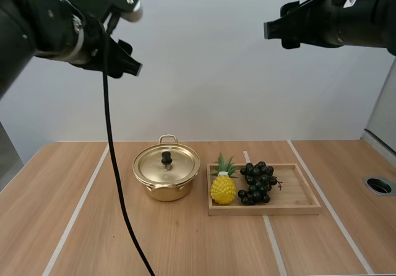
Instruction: Open the pot, put the grape inside, and close it
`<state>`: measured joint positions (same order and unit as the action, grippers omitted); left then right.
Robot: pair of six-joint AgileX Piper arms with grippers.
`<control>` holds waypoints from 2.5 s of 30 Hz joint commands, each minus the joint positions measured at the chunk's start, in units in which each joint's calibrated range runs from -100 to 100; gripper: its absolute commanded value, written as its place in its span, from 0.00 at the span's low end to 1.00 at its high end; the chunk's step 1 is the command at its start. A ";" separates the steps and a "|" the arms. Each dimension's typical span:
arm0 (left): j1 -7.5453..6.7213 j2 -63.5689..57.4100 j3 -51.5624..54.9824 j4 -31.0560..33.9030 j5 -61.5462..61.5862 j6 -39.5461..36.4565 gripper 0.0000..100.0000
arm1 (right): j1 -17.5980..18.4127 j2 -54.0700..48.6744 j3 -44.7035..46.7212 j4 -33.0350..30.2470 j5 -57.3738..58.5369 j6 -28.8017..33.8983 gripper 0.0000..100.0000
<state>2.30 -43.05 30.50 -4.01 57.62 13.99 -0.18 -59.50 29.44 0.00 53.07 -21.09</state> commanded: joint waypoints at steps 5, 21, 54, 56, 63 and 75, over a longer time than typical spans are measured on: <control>-0.05 9.92 -0.27 -12.20 10.16 18.90 1.00 | -0.17 0.03 -0.62 4.30 7.23 -4.26 1.00; -1.91 32.78 -7.43 -10.95 27.73 31.54 1.00 | -0.17 0.03 -0.62 4.30 16.46 -5.45 1.00; -9.02 55.61 -23.41 -0.84 42.38 26.45 1.00 | -0.17 0.03 -0.62 3.98 19.83 -7.21 1.00; -9.02 55.93 -23.41 -1.35 42.38 26.72 1.00 | -0.17 0.03 -0.62 3.98 19.83 -7.21 1.00; -9.02 58.05 -23.41 -1.48 42.38 26.81 1.00 | -0.17 0.03 -0.62 3.98 19.83 -7.21 1.00; -8.95 58.23 -23.41 -1.52 42.38 26.15 0.78 | -0.17 0.03 -0.62 3.98 20.05 -7.21 1.00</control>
<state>-6.50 15.26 7.56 -4.37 99.70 40.53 -0.18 -59.23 29.44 4.25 72.52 -28.05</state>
